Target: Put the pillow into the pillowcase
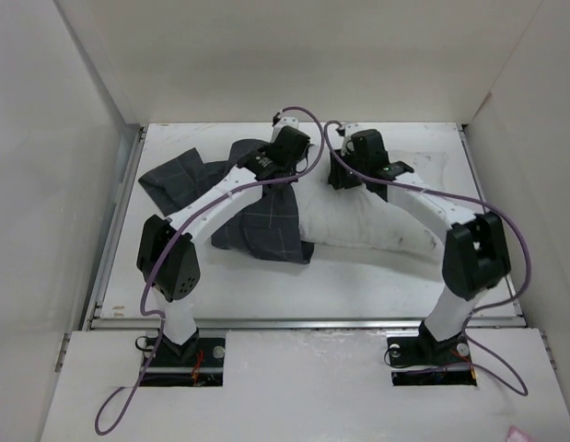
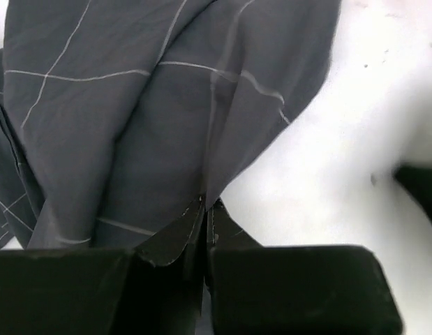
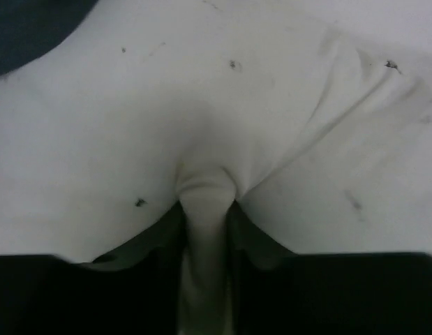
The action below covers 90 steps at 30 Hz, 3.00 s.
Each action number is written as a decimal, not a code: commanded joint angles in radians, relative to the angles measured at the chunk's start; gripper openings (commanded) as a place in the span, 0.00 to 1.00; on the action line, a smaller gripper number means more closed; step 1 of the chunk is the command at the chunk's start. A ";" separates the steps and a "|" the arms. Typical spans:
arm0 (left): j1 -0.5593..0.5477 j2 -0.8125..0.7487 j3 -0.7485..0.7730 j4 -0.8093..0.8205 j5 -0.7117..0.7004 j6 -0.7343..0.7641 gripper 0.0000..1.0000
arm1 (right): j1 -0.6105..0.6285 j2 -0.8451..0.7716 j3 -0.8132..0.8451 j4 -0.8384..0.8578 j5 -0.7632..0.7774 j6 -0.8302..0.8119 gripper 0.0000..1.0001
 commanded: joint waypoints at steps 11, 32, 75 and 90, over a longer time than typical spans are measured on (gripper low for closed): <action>-0.078 -0.002 0.386 0.065 0.264 0.180 0.00 | 0.027 -0.396 -0.180 0.472 -0.286 0.108 0.00; -0.308 -0.151 0.176 0.144 0.709 0.022 0.00 | 0.200 -0.043 -0.722 1.759 0.390 0.584 0.00; -0.051 -0.358 -0.077 0.250 0.453 0.068 0.00 | 0.398 -0.418 -0.495 0.769 0.570 0.048 0.00; -0.256 -0.311 0.176 0.267 0.693 -0.019 0.00 | 0.398 -0.403 -0.489 1.103 0.571 0.186 0.00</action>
